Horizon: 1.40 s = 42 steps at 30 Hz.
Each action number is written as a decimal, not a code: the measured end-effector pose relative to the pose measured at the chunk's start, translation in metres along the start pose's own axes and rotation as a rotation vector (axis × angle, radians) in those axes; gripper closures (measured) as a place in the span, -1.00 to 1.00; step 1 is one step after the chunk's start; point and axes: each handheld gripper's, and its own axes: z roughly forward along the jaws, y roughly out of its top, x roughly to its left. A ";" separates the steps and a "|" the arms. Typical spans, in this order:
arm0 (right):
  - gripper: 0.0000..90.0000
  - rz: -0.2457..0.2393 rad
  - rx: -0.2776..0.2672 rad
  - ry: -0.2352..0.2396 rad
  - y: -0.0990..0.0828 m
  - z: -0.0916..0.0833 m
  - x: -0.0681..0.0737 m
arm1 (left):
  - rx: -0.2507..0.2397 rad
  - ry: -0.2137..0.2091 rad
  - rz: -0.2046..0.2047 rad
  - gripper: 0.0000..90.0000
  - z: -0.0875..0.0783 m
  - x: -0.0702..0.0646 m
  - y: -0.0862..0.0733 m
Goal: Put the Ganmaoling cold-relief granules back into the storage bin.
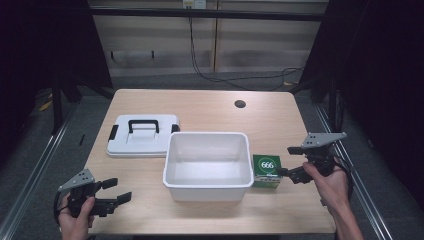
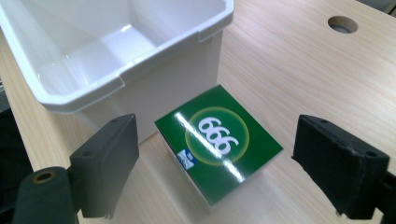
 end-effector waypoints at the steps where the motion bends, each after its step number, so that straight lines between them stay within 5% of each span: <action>1: -0.70 0.000 0.000 0.000 0.000 0.000 0.000 | 0.000 0.000 0.000 -0.64 0.000 0.000 0.000; 17: -0.70 -0.039 0.087 0.077 0.025 0.010 -0.006 | 0.003 -0.002 -0.003 -0.64 0.001 0.000 0.000; 28: -0.71 -0.169 0.191 0.132 0.046 0.023 -0.007 | 0.001 -0.009 -0.005 -0.64 0.000 0.000 0.000; 39: -0.73 -0.222 0.306 0.190 0.052 0.039 -0.009 | 0.001 -0.009 -0.006 -0.64 0.000 0.001 0.000; 42: -0.75 -0.268 0.335 0.203 0.052 0.047 -0.010 | 0.003 -0.009 -0.007 -0.64 0.001 0.001 0.000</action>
